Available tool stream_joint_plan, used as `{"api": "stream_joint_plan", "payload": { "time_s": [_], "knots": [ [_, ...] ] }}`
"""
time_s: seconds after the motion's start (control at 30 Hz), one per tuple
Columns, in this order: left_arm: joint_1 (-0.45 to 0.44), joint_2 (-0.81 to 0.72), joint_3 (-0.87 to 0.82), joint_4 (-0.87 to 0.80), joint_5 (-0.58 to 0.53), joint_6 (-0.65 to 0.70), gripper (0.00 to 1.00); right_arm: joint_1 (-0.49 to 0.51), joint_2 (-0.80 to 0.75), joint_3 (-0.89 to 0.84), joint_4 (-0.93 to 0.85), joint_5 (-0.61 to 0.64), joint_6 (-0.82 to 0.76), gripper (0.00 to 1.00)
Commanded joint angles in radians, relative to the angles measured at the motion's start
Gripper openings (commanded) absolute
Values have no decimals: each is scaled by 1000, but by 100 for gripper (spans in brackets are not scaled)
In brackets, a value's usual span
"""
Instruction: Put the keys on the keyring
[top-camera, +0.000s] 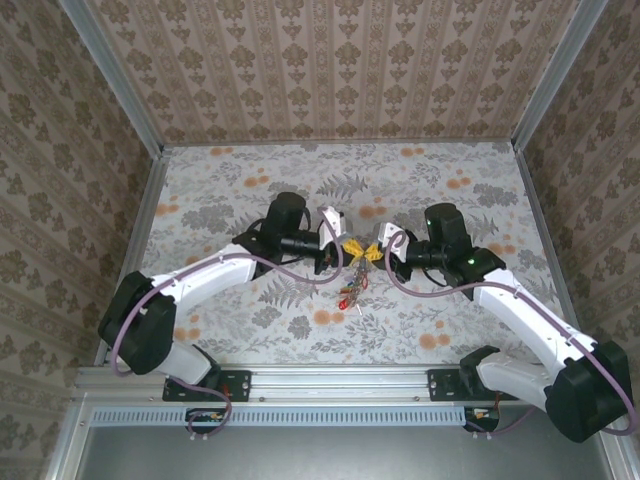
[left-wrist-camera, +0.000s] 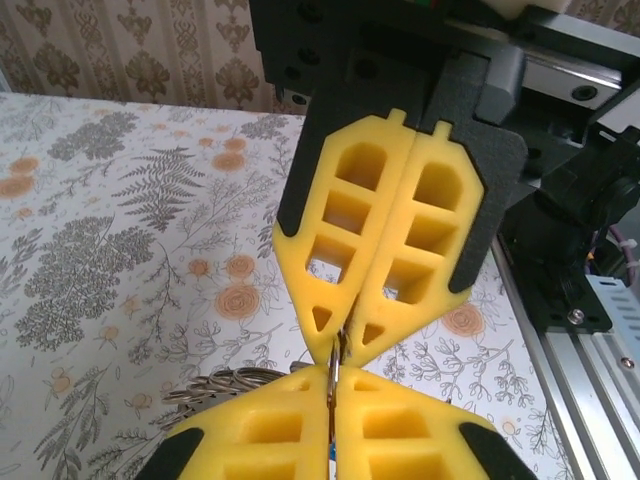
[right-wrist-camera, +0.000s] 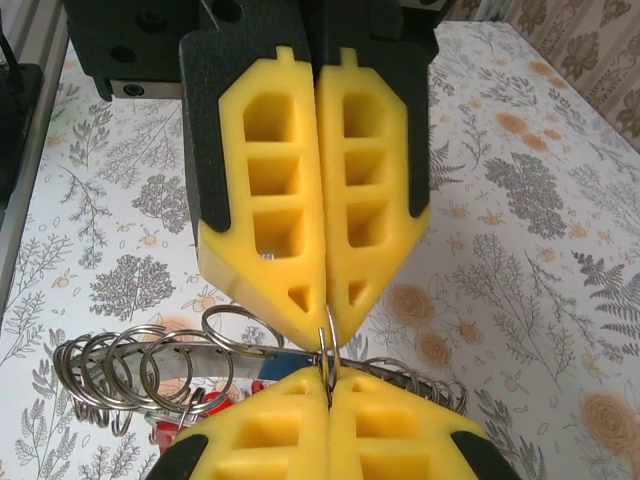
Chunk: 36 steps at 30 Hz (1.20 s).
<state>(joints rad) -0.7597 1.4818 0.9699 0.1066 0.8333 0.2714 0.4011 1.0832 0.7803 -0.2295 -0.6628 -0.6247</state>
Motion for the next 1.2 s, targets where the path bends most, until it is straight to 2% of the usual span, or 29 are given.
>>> {"api": "stream_joint_plan", "payload": {
  "time_s": [0.0,0.03,0.1,0.23,0.37,0.43,0.5,0.63,0.83,1.17],
  "knots": [
    [-19,36,86,-178,-42,108,13,3,6,59,-54,-36,-53,0],
    [-21,49,105,-205,-33,125,15,3,5,64,-63,-36,-60,0],
    [-25,68,139,-261,-34,146,10,2,7,72,-75,-31,-68,0],
    [-38,80,152,-271,-59,169,10,3,3,75,-72,-39,-69,0],
    [-38,76,145,-272,-79,176,0,4,-9,65,-65,-26,-67,0],
    [-37,69,138,-267,-88,176,0,4,-18,51,-55,-13,-68,0],
    [-36,59,124,-239,-89,165,0,1,-28,24,-27,0,-64,1],
    [-24,34,69,-88,-44,88,0,-16,-36,-32,48,-20,-29,12],
    [-15,18,28,60,6,4,0,-69,-19,-94,131,-66,36,19],
    [-13,25,27,110,14,-36,0,-93,-55,-130,118,-12,54,19]
  ]
}}
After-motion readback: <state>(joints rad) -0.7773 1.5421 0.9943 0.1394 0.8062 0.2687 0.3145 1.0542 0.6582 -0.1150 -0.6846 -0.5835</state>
